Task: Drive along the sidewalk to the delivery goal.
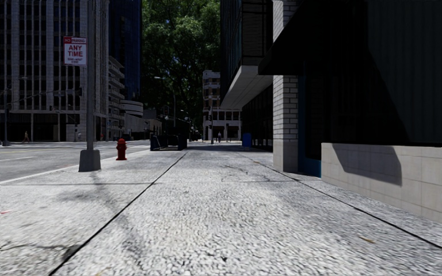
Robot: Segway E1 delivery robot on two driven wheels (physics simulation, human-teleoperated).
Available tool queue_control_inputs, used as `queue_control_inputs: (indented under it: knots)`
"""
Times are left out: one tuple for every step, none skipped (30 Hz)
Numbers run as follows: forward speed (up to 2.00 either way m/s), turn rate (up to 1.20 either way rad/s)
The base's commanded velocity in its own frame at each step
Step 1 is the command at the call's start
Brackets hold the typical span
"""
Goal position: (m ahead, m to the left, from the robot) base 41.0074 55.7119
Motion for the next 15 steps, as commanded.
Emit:
queue_control_inputs:
  knots:
    - [2.00, 0.17]
    - [2.00, 0.17]
    - [2.00, 0.18]
    - [2.00, 0.18]
    - [2.00, 0.18]
    - [2.00, 0.18]
    - [2.00, 0.18]
    - [2.00, 0.18]
    - [2.00, 0.18]
    - [2.00, 0.18]
    - [2.00, 0.18]
    - [2.00, 0.18]
    - [2.00, 0.18]
    - [2.00, 0.18]
    - [2.00, 0.18]
